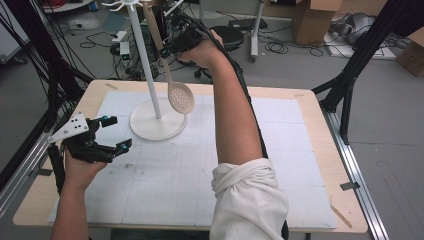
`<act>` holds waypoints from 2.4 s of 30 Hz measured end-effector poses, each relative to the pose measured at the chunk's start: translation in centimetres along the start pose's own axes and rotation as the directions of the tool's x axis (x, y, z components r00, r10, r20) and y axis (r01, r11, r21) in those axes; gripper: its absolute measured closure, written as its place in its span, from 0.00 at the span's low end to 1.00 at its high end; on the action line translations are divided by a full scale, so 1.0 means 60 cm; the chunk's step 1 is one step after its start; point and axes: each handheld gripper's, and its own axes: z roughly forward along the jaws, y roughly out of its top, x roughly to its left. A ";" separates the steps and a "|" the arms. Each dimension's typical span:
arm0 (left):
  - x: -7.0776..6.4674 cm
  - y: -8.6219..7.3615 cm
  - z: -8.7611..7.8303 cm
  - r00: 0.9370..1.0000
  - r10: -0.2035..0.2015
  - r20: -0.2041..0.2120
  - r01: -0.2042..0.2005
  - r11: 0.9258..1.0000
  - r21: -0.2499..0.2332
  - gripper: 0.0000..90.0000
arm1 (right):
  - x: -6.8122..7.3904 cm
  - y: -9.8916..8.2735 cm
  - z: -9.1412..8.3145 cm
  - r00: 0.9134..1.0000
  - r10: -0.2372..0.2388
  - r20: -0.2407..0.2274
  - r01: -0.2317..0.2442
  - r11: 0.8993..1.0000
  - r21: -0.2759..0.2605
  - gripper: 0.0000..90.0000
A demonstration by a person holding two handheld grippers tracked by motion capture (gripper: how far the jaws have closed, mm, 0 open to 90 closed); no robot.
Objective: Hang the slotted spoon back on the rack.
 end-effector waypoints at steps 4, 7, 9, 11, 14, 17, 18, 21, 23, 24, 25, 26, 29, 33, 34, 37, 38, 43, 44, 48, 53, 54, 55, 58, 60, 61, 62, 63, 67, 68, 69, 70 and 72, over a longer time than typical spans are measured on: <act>-0.001 0.000 0.001 1.000 0.000 0.001 0.000 1.000 0.003 0.06 | 0.000 -0.002 0.001 0.999 0.017 0.041 -0.017 1.000 -0.001 0.62; -0.001 0.000 0.002 1.000 0.003 -0.001 -0.003 1.000 0.005 0.06 | 0.001 -0.005 -0.002 0.998 0.032 0.055 -0.033 0.999 0.008 0.56; 0.000 -0.001 0.001 1.000 0.002 -0.001 -0.002 1.000 0.004 0.06 | 0.002 -0.008 -0.005 0.998 0.027 0.057 -0.027 1.000 0.008 0.53; 0.000 -0.001 0.001 1.000 0.002 -0.002 -0.002 1.000 0.004 0.06 | 0.006 -0.011 -0.010 0.998 0.022 0.064 -0.022 1.000 0.001 0.50; 0.000 -0.001 0.001 1.000 0.002 -0.002 -0.002 1.000 0.003 0.06 | 0.012 -0.020 -0.020 0.998 -0.001 0.063 0.001 1.000 -0.015 0.46; 0.000 -0.001 0.002 1.000 0.005 0.002 -0.005 1.000 0.003 0.06 | 0.020 -0.036 -0.032 0.999 -0.006 0.047 0.007 1.000 -0.028 0.45; -0.001 -0.001 0.003 1.000 0.005 0.006 -0.005 1.000 0.001 0.06 | 0.025 -0.043 -0.035 0.999 -0.005 0.049 0.006 1.000 -0.030 0.44; -0.002 -0.001 0.005 1.000 0.008 0.008 -0.008 1.000 0.007 0.06 | 0.037 -0.066 -0.049 0.999 -0.022 0.036 0.025 0.997 -0.068 0.43; -0.003 -0.001 0.008 1.000 0.012 0.008 -0.012 1.000 0.013 0.06 | 0.045 -0.080 -0.058 0.999 -0.026 0.036 0.029 0.997 -0.077 0.42; -0.004 -0.001 0.008 1.000 0.011 0.008 -0.012 1.000 0.014 0.06 | 0.047 -0.087 -0.063 0.999 -0.031 0.036 0.034 0.995 -0.091 0.41; -0.004 -0.001 0.009 1.000 0.013 0.007 -0.013 1.000 0.017 0.06 | 0.050 -0.095 -0.070 0.999 -0.030 0.034 0.033 0.995 -0.093 0.41; -0.005 -0.001 0.010 1.000 0.014 0.008 -0.014 1.000 0.020 0.06 | 0.053 -0.102 -0.078 0.999 -0.031 0.037 0.035 0.994 -0.100 0.41; -0.006 -0.002 0.012 1.000 0.016 0.007 -0.017 1.000 0.026 0.06 | 0.062 -0.124 -0.099 0.999 -0.026 0.036 0.030 0.990 -0.137 0.41; -0.009 -0.002 0.018 1.000 0.023 0.010 -0.023 0.999 0.038 0.06 | 0.078 -0.155 -0.125 0.998 -0.033 0.060 0.042 0.986 -0.163 0.38; -0.010 -0.002 0.019 1.000 0.024 0.011 -0.024 0.999 0.042 0.06 | 0.082 -0.162 -0.131 0.998 -0.035 0.057 0.045 0.985 -0.169 0.38; -0.013 -0.003 0.024 1.000 0.023 0.016 -0.024 0.998 0.049 0.06 | 0.095 -0.187 -0.148 0.998 -0.023 0.055 0.033 0.982 -0.188 0.37; -0.013 -0.003 0.025 1.000 0.025 0.018 -0.025 0.998 0.053 0.06 | 0.096 -0.193 -0.151 0.997 -0.027 0.067 0.039 0.981 -0.192 0.37; -0.015 -0.003 0.026 1.000 0.025 0.018 -0.026 0.998 0.055 0.06 | 0.106 -0.235 -0.171 0.997 -0.011 0.071 0.027 0.972 -0.234 0.34; -0.015 -0.003 0.026 1.000 0.025 0.017 -0.026 0.998 0.056 0.06 | 0.108 -0.242 -0.174 0.998 -0.001 0.071 0.018 0.970 -0.241 0.34; -0.015 -0.003 0.026 0.999 0.028 0.015 -0.029 0.998 0.058 0.06 | 0.119 -0.274 -0.183 0.997 0.013 0.072 0.006 0.963 -0.271 0.31; -0.015 -0.004 0.027 0.999 0.028 0.016 -0.029 0.998 0.060 0.06 | 0.129 -0.313 -0.189 0.996 0.053 0.073 -0.028 0.950 -0.311 0.28; -0.015 -0.005 0.027 0.999 0.028 0.019 -0.029 0.998 0.061 0.06 | 0.130 -0.322 -0.191 0.996 0.058 0.075 -0.031 0.947 -0.321 0.27; -0.015 -0.006 0.028 0.999 0.028 0.019 -0.029 0.998 0.062 0.06 | 0.131 -0.332 -0.193 0.995 0.061 0.074 -0.033 0.943 -0.331 0.27; -0.015 -0.007 0.029 0.999 0.028 0.020 -0.029 0.998 0.064 0.06 | 0.139 -0.364 -0.199 0.993 0.081 0.090 -0.044 0.934 -0.354 0.26; -0.015 -0.008 0.031 0.999 0.022 0.023 -0.023 0.998 0.062 0.06 | 0.146 -0.390 -0.201 0.990 0.094 0.105 -0.047 0.923 -0.381 0.24; -0.015 -0.009 0.031 0.999 0.019 0.025 -0.021 0.998 0.061 0.06 | 0.150 -0.402 -0.202 0.988 0.107 0.110 -0.057 0.922 -0.383 0.23; -0.015 -0.010 0.032 0.999 0.020 0.025 -0.021 0.998 0.062 0.06 | 0.152 -0.411 -0.203 0.988 0.107 0.112 -0.055 0.920 -0.388 0.23; -0.015 -0.010 0.033 1.000 0.020 0.024 -0.022 0.998 0.067 0.06 | 0.155 -0.422 -0.202 0.987 0.111 0.118 -0.056 0.916 -0.396 0.23; -0.014 -0.014 0.034 1.000 0.018 0.020 -0.019 0.997 0.072 0.06 | 0.166 -0.467 -0.195 0.982 0.144 0.123 -0.080 0.906 -0.415 0.20; -0.014 -0.015 0.035 1.000 0.014 0.021 -0.016 0.997 0.074 0.06 | 0.168 -0.474 -0.195 0.981 0.152 0.121 -0.088 0.903 -0.420 0.20; -0.014 -0.016 0.035 1.000 0.016 0.021 -0.018 0.997 0.076 0.06 | 0.171 -0.483 -0.195 0.979 0.161 0.124 -0.094 0.899 -0.427 0.20; -0.014 -0.017 0.036 1.000 0.016 0.024 -0.018 0.997 0.079 0.06 | 0.173 -0.492 -0.194 0.977 0.165 0.134 -0.092 0.897 -0.431 0.19; -0.015 -0.019 0.038 1.000 0.018 0.025 -0.020 0.997 0.081 0.06 | 0.178 -0.510 -0.193 0.973 0.176 0.150 -0.093 0.892 -0.443 0.18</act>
